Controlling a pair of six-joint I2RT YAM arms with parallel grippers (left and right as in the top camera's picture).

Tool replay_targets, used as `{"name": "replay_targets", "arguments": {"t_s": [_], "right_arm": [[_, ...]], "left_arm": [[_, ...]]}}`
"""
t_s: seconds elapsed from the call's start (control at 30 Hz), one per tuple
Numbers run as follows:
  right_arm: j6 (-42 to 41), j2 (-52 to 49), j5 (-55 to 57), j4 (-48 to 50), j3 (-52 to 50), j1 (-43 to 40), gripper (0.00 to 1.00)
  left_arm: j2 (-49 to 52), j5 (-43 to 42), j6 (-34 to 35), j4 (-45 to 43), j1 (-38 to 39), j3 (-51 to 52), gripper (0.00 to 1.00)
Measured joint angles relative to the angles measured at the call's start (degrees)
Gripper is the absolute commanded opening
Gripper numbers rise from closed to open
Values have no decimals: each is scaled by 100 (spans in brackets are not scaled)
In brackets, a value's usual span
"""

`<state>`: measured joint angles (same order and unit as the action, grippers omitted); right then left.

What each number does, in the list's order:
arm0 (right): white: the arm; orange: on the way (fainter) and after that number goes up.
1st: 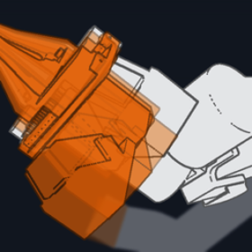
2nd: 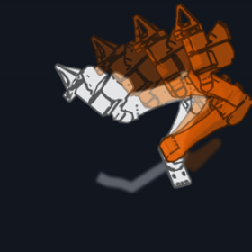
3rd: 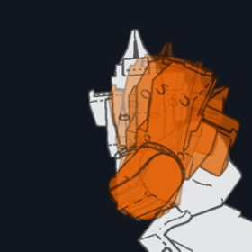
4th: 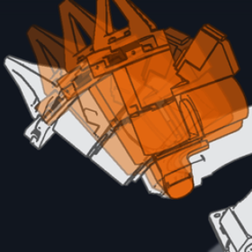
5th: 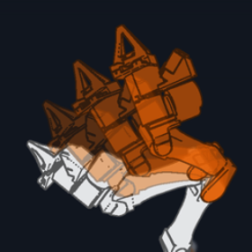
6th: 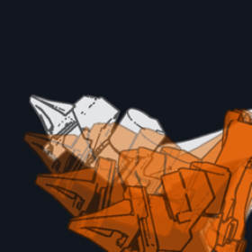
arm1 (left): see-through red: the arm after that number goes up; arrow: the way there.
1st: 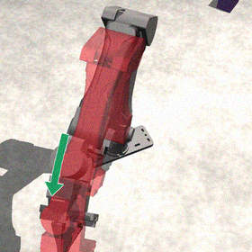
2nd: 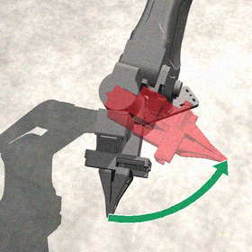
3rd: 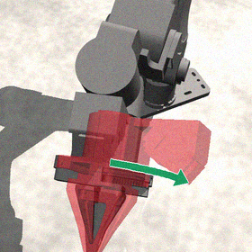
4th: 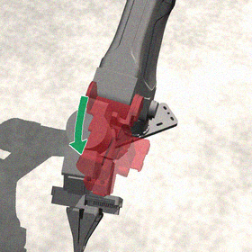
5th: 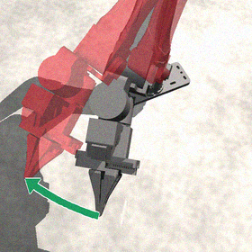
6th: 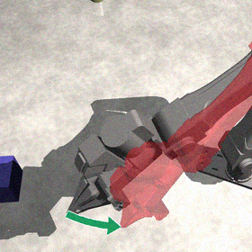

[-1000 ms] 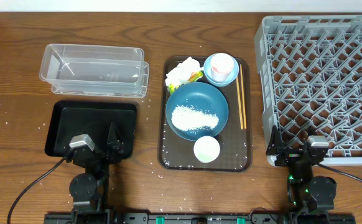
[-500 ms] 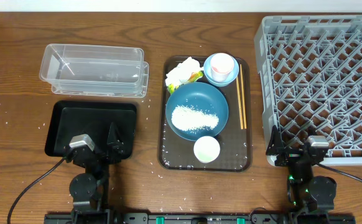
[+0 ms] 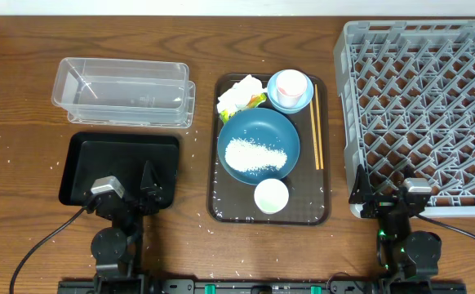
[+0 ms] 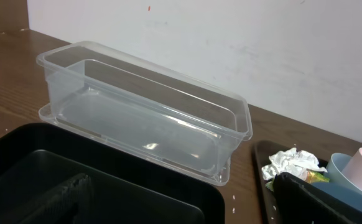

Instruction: Sort waste into correct bins and load items into the dishwasher rack

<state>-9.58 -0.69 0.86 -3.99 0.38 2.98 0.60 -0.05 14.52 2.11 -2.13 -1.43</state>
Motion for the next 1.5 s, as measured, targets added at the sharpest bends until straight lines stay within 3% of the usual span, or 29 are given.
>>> {"name": "replay_targets", "arguments": {"t_s": [0.3, 0.53, 0.63, 0.77, 0.97, 1.17, 1.37, 1.5], "right_arm": [[-304, 0, -219, 103, 0, -2, 99], [-2629, 0, -1764, 385, 0, -2, 99], [-3366, -4, -1784, 1187, -2, -2, 99], [-3622, 2, -1641, 2664, 4, 0, 99], [-3456, -251, -1130, 3206, 221, 0, 99], [-2238, -1692, -1139, 2072, 1797, 0, 99], [-835, -4212, -1578, -269, 4415, 17, 99], [-131, -5910, -1556, -1851, 6087, 468, 99]], "left_arm": [[0, 0, 0, 0, 0, 0, 95], [0, 0, 0, 0, 0, 0, 95], [0, 0, 0, 0, 0, 0, 95], [0, 0, 0, 0, 0, -2, 95], [0, 0, 0, 2, 0, -2, 95], [0, 0, 0, 4, 0, -4, 95], [-2, 2, -2, 7, 0, -7, 95], [-2, 0, -2, 11, 0, -7, 95]]}}
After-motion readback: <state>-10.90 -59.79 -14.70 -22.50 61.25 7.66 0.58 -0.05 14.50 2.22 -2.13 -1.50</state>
